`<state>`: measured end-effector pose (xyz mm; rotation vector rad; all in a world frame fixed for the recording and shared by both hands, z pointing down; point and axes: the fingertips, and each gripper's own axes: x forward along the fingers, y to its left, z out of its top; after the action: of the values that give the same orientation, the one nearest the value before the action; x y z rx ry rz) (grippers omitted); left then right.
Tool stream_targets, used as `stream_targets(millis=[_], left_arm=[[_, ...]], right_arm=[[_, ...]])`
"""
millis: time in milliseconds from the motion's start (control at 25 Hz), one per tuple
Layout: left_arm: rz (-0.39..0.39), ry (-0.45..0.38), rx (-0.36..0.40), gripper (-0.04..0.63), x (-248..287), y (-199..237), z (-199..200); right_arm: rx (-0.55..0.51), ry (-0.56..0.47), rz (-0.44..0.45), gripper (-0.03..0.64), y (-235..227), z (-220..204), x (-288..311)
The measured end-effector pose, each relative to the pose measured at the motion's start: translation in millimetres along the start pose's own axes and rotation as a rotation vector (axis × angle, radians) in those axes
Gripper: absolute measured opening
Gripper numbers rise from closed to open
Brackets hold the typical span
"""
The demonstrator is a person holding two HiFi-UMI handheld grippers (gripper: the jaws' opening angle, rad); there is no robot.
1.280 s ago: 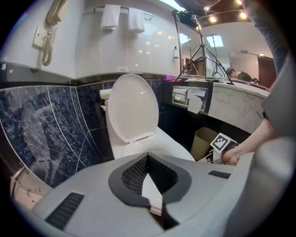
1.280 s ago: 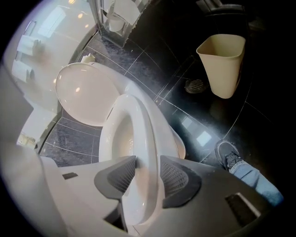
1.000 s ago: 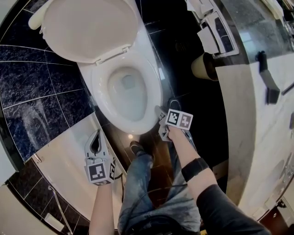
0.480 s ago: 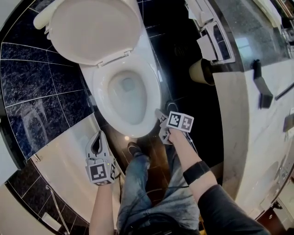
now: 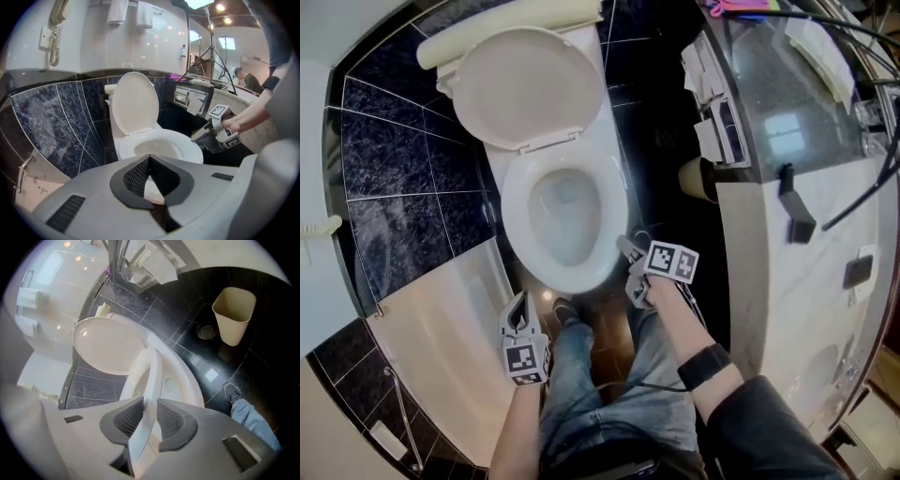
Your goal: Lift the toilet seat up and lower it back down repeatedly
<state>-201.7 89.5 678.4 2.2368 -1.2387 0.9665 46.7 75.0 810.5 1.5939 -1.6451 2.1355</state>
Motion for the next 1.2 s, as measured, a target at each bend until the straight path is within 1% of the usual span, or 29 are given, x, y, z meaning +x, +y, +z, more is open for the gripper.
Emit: stream_targets(millis=[120,240,320,440,520,640,760,840,1040,1080,1200], left_arm=[[0.005,0.055,-0.058,0.001,-10.3,-7.1,-14.7],[0.018,0.094,-0.111,0.000,-7.5,-11.8,-23.3],[0.014,0.108,-0.139,0.002,2.1,-16.2,-17.6],[0.010,0.115,-0.175,0.000,20.6,-22.3,2.3],[0.022,0.101,-0.192,0.000,31.4,-23.5,18.5],[0.051,0.052,-0.206,0.000,40.0,-21.8,47.7],[0.082,0.010,-0.258,0.000,40.4,-17.4,73.0],[0.097,0.002,-0.283,0.000,40.4,-13.9,84.6],[0.121,-0.033,-0.294,0.000,44.7,-0.5,113.3],[0.122,-0.040,-0.299,0.000,46.3,1.9,120.0],[0.126,-0.059,-0.317,0.000,51.0,7.2,139.9]], right_arm=[[-0.030,0.005,0.017,0.110,30.0,16.4,-15.5],[-0.054,0.013,0.030,0.112,55.4,31.8,-26.2],[-0.058,0.016,0.039,0.114,70.6,41.3,-30.4],[-0.066,0.026,0.051,0.114,88.7,52.7,-34.2],[-0.075,0.039,0.058,0.114,97.6,59.0,-36.1],[-0.092,0.063,0.069,0.114,108.2,66.3,-37.0],[-0.096,0.075,0.078,0.115,117.5,73.5,-39.2],[-0.101,0.077,0.089,0.115,125.0,79.9,-40.1],[-0.125,0.062,0.114,0.115,147.0,97.9,-43.5],[-0.140,0.055,0.126,0.074,153.9,102.8,-45.4],[-0.186,0.031,0.152,0.066,173.7,118.8,-56.1]])
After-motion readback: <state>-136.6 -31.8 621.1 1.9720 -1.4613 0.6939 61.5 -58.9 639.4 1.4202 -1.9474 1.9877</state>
